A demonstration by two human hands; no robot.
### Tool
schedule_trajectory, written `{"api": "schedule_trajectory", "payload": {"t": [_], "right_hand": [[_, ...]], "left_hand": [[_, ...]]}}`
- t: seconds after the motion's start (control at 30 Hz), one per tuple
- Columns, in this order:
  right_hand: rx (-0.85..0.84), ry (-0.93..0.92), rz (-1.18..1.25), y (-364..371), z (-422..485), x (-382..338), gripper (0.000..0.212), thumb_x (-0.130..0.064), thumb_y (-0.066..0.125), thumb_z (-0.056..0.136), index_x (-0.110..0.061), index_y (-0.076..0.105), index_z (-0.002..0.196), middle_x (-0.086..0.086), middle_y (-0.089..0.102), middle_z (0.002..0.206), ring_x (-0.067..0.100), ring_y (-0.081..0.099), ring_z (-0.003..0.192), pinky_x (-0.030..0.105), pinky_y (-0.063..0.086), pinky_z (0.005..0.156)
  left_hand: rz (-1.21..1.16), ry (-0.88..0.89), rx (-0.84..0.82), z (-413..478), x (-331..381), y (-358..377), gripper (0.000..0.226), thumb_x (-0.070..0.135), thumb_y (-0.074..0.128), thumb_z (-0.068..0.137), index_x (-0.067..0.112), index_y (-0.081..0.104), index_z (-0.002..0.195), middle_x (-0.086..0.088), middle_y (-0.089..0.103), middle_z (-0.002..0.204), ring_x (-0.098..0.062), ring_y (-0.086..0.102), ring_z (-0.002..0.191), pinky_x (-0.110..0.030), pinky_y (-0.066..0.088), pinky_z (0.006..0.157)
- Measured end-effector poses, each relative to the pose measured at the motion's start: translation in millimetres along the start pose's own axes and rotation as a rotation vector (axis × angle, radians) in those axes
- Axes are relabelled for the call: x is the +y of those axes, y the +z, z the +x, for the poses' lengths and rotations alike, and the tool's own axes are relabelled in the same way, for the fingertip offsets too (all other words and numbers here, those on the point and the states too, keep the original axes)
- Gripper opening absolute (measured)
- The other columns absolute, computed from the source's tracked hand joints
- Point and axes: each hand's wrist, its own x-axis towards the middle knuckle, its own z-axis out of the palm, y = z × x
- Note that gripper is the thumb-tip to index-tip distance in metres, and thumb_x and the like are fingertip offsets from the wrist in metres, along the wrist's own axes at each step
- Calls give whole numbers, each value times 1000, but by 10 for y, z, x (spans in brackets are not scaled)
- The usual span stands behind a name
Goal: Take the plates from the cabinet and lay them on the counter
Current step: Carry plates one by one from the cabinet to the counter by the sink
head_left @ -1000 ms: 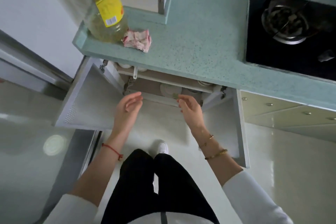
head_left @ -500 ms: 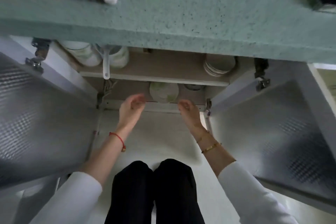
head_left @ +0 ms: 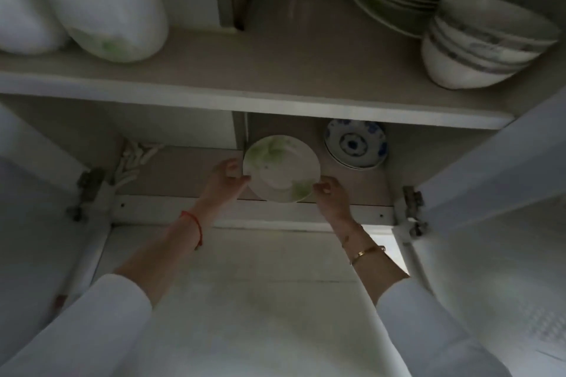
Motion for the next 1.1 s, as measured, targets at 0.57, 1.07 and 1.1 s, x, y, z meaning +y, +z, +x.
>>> {"api": "schedule_trajectory", "payload": {"t": [0.57,1.07,1.1], "right_hand": [[60,9,-68,303,719,224,43,-2,60,86,7,49,126,27,59,125,38,56,117,40,46,93],[62,110,115,-353,-801,-97,21,-4,57,86,-13,43,99,-2,55,76,22,55,76,26,39,68],[52,127,115,-450,-982,-169,21,-5,57,86,-15,44,100,-2,56,78,23,56,77,26,39,69]], "left_hand": [[253,152,-56,634,-285,365,51,-1,74,73,5,66,122,-19,71,117,-35,64,113,-33,50,90],[65,-11,-47,-1068,151,-310,62,-12,76,67,6,50,120,-14,61,110,-30,62,86,-46,59,74],[74,-23,-54,-1247,210,-393,64,-11,77,68,5,47,123,-16,60,115,-28,62,83,-41,58,70]]}}
